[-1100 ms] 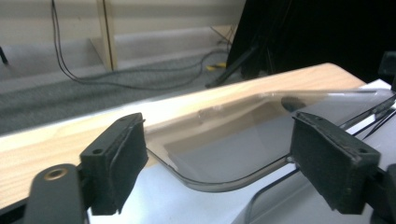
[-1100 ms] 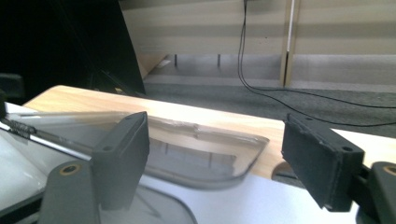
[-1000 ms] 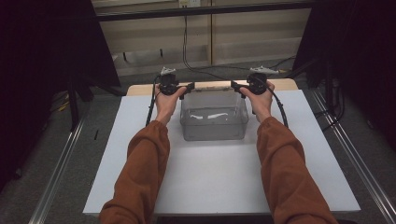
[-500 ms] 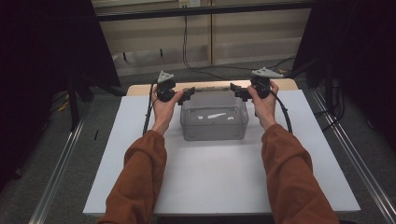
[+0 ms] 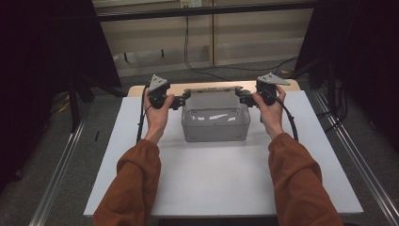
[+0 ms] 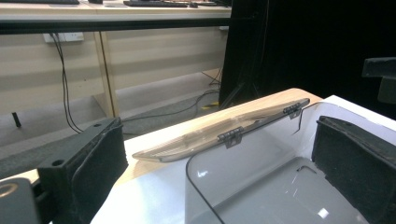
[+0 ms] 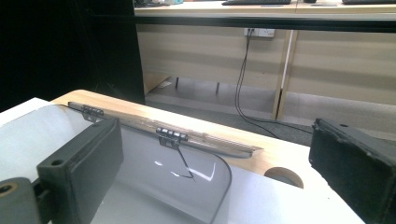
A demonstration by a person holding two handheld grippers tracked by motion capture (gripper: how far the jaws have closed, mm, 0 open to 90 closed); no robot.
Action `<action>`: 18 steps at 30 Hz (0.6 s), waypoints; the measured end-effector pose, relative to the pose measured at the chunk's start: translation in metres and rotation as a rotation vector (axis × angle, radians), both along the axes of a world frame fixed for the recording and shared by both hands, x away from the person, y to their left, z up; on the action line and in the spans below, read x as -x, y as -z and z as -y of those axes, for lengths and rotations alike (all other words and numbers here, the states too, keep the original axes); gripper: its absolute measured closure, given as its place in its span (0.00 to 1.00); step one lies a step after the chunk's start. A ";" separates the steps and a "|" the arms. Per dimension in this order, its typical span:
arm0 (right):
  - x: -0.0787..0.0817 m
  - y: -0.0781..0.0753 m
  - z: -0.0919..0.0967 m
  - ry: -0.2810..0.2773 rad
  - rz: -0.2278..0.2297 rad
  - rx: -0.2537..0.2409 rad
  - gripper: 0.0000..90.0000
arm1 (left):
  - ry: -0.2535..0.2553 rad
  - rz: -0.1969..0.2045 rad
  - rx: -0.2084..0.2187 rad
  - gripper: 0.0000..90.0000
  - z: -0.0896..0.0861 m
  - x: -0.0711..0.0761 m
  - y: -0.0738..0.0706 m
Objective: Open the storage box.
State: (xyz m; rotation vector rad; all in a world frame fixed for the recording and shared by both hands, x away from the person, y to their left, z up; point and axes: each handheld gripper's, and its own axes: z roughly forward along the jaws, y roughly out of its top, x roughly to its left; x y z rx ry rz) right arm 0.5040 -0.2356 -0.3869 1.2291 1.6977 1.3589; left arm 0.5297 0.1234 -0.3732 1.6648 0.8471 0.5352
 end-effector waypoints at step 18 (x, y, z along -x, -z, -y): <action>0.021 -0.005 0.004 0.012 0.069 0.021 0.02 | -0.047 0.028 -0.001 0.03 -0.012 0.014 0.009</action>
